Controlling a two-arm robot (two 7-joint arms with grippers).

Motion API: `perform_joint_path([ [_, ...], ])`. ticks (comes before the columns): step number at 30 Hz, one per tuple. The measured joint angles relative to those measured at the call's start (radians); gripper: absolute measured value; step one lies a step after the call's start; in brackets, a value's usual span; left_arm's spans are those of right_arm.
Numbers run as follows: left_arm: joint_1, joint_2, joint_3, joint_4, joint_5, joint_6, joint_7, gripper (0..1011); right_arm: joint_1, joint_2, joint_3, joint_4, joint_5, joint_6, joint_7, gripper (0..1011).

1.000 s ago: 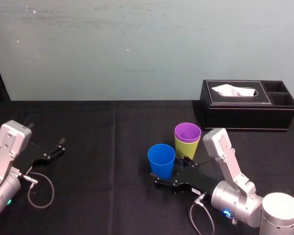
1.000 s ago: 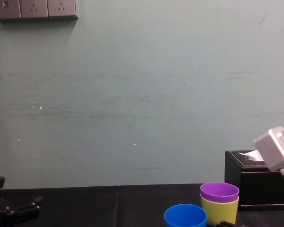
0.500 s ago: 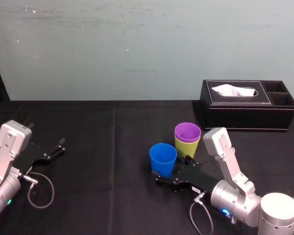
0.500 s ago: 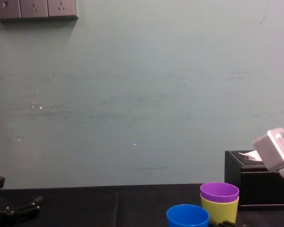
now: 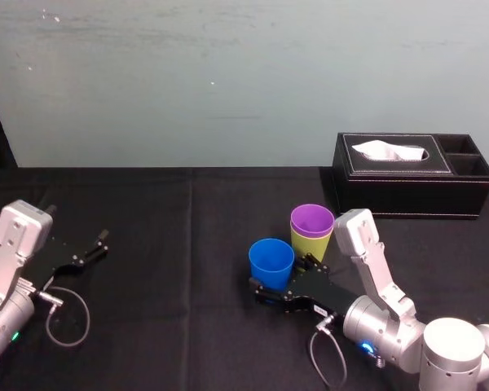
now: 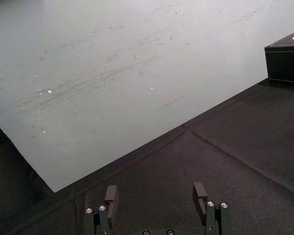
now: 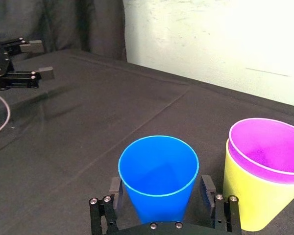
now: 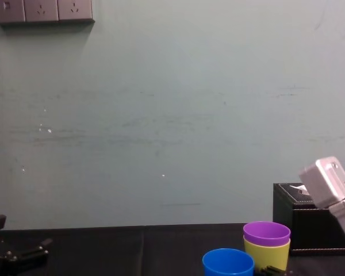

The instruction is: Stack the three plastic cups sequentially using one hand.

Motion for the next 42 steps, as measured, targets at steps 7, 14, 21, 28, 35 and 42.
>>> perform_joint_path([
  [7, 0.0, 0.0, 0.0, 0.0, 0.0, 0.0, 0.0, 1001, 0.013, -0.012, -0.002, 0.025, -0.006, -0.002, -0.002, 1003],
  [14, 0.0, 0.0, 0.0, 0.0, 0.0, 0.0, 0.0, 1000, 0.011, -0.01, -0.002, 0.021, -0.006, -0.002, -0.001, 1003],
  [21, 0.0, 0.0, 0.0, 0.0, 0.0, 0.0, 0.0, 1001, 0.009, -0.009, -0.002, 0.018, -0.006, -0.002, -0.001, 885],
  [28, 0.0, 0.0, 0.0, 0.0, 0.0, 0.0, 0.0, 1000, 0.008, -0.008, -0.002, 0.016, -0.005, -0.002, -0.001, 718],
  [35, 0.0, 0.0, 0.0, 0.0, 0.0, 0.0, 0.0, 1000, 0.006, -0.005, -0.002, 0.008, -0.006, -0.001, 0.001, 711],
  [42, 0.0, 0.0, 0.0, 0.0, 0.0, 0.0, 0.0, 1000, -0.006, 0.019, -0.003, -0.064, -0.015, 0.011, 0.011, 711],
])
